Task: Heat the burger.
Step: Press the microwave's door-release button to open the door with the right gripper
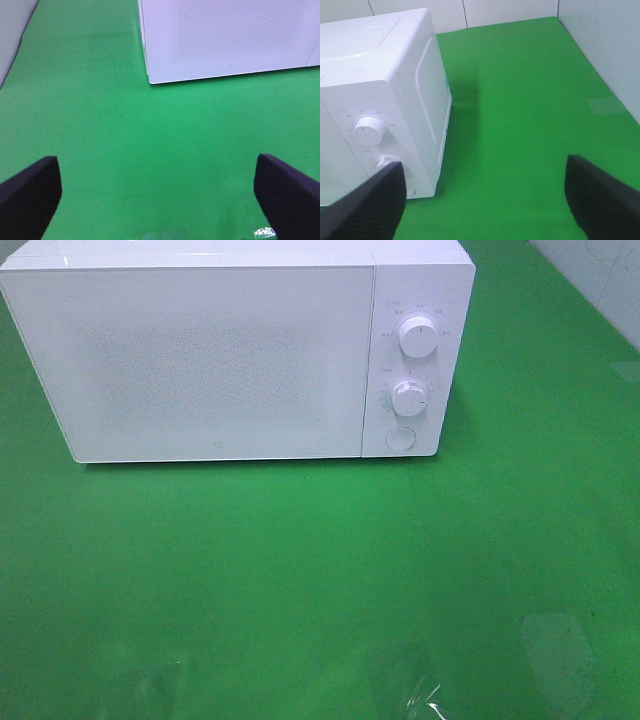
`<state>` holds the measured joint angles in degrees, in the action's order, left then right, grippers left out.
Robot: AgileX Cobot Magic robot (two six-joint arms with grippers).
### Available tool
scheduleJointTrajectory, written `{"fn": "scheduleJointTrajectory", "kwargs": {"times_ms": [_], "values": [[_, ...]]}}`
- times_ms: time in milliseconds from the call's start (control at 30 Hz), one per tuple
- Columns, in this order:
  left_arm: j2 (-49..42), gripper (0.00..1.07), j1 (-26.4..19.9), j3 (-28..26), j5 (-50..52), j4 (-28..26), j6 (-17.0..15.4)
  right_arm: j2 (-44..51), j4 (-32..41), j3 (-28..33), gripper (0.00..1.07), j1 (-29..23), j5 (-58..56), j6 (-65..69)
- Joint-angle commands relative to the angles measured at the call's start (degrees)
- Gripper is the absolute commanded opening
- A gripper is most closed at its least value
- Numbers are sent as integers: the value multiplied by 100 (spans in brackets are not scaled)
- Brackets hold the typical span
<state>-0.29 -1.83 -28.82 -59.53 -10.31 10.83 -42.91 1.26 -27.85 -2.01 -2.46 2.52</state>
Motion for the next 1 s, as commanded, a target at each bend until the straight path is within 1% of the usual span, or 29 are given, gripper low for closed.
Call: {"fn": "scheduleJointTrajectory", "kwargs": {"times_ms": [33, 100, 133, 233, 300, 333, 367, 400, 433, 467, 533, 567, 633, 733, 767, 800, 900, 967, 1000], "values": [[-126, 103, -17, 29, 29, -11, -29, -321, -11, 407, 77, 17, 1478, -103], [-126, 103, -17, 29, 29, -11, -29, -401, -11, 481, 77, 17, 1673, -103], [-126, 103, -17, 29, 29, -11, -29, -596, -11, 636, 77, 17, 2034, -103], [-126, 103, -17, 29, 29, -11, -29, -779, 17, 728, 77, 17, 2263, -103], [-126, 103, -17, 29, 29, -11, -29, -1089, 52, 842, 77, 17, 2681, -132], [-126, 103, -17, 29, 29, -11, -29, -1089, 52, 842, 77, 17, 2681, -132], [-126, 103, -17, 29, 29, -11, -29, -1289, 74, 917, 77, 17, 2985, -212], [-126, 103, -17, 29, 29, -11, -29, -1289, 74, 917, 77, 17, 2985, -212], [-126, 103, -17, 29, 29, -11, -29, -1490, 264, 1054, 77, 17, 3529, -384], [-126, 103, -17, 29, 29, -11, -29, -1490, 264, 1054, 77, 17, 3529, -384], [-126, 103, -17, 29, 29, -11, -29, -1748, 596, 1249, 77, 17, 4183, -567], [-126, 103, -17, 29, 29, -11, -29, -1748, 596, 1249, 77, 17, 4183, -567], [-126, 103, -17, 29, 29, -11, -29, -2068, 945, 1461, 76, 17, 4853, -607], [-126, 103, -17, 29, 29, -11, -29, -2143, 963, 1495, 76, 17, 4945, -596], [-126, 103, -17, 29, 29, -11, -29, -2349, 963, 1530, 76, 11, 5134, -579], [-126, 103, -17, 29, 29, -11, -29, -2567, 1003, 1564, 76, -97, 5374, -573], [-126, 103, -17, 29, 29, -11, -29, -2699, 1083, 1576, 76, -212, 5489, -602], [-126, 103, -17, 29, 29, -11, -29, -3243, 1599, 1576, 76, -756, 5856, -1163], [-126, 103, -17, 29, 29, -11, -29, -3243, 1599, 1576, 76, -756, 5856, -1163]]}}
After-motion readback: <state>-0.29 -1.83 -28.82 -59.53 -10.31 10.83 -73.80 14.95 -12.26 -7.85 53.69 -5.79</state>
